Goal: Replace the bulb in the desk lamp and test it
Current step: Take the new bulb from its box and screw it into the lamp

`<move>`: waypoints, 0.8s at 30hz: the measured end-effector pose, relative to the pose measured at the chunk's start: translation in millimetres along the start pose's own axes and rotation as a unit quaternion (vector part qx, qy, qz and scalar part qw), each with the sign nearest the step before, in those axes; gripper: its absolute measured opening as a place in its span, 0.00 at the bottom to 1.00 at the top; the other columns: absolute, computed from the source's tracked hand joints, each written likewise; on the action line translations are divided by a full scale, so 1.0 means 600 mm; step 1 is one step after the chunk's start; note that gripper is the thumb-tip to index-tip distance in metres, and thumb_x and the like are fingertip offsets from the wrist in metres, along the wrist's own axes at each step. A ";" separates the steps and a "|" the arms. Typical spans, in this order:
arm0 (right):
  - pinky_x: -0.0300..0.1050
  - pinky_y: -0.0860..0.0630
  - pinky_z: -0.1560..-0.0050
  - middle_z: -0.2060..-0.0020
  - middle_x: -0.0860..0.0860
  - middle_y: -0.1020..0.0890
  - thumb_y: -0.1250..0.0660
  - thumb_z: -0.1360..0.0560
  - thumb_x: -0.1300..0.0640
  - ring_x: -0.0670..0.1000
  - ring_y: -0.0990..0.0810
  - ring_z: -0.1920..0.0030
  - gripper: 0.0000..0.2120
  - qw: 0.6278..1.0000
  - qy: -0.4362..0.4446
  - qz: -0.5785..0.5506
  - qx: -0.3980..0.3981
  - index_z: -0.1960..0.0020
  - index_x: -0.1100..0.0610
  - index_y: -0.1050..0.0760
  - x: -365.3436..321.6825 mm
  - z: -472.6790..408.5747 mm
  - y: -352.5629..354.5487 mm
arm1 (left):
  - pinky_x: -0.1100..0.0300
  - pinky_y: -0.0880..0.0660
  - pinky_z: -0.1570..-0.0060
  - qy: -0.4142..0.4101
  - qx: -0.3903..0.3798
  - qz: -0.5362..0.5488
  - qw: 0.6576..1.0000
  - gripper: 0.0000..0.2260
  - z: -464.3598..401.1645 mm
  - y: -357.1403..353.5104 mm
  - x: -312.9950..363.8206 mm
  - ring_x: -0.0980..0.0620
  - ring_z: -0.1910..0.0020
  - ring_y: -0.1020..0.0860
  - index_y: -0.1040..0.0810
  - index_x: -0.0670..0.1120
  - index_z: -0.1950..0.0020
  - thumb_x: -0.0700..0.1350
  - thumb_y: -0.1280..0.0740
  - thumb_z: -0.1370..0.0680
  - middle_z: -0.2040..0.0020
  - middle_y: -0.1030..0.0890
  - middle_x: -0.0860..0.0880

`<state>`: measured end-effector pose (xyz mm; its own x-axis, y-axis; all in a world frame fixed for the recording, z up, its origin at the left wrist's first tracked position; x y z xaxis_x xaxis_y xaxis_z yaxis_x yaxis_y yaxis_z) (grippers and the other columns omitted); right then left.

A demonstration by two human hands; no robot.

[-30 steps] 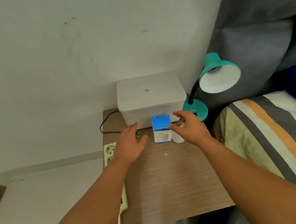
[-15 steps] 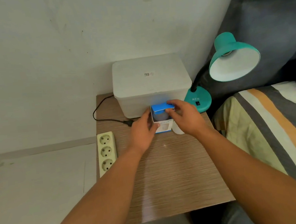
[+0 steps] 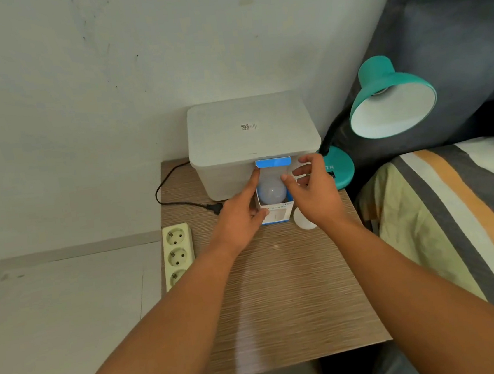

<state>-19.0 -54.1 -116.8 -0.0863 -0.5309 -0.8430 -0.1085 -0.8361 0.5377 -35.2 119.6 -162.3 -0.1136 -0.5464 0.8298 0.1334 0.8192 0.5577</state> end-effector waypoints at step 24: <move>0.46 0.30 0.39 0.39 0.52 0.24 0.27 0.32 0.42 0.55 0.28 0.37 0.26 0.991 -0.003 0.130 -0.033 0.39 0.54 0.23 -0.020 0.007 -0.009 | 0.52 0.20 0.45 0.022 -0.016 -0.046 0.999 0.41 0.000 0.004 0.009 0.54 0.51 0.17 0.53 0.67 0.22 0.41 0.32 0.23 0.42 0.18 0.50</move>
<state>-21.9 -42.9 -109.4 -0.1088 -0.7291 -0.6757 -0.0176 -0.6782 0.7346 -35.3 118.6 -156.7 -0.0838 -0.6261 0.7752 0.1549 0.7603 0.6308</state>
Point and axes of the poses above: each hand's wrist, its own z-axis away from the middle knuckle, its own y-axis out of the back of the hand, x = y × z, the point moved 5 cm from there along -z, towards the middle knuckle
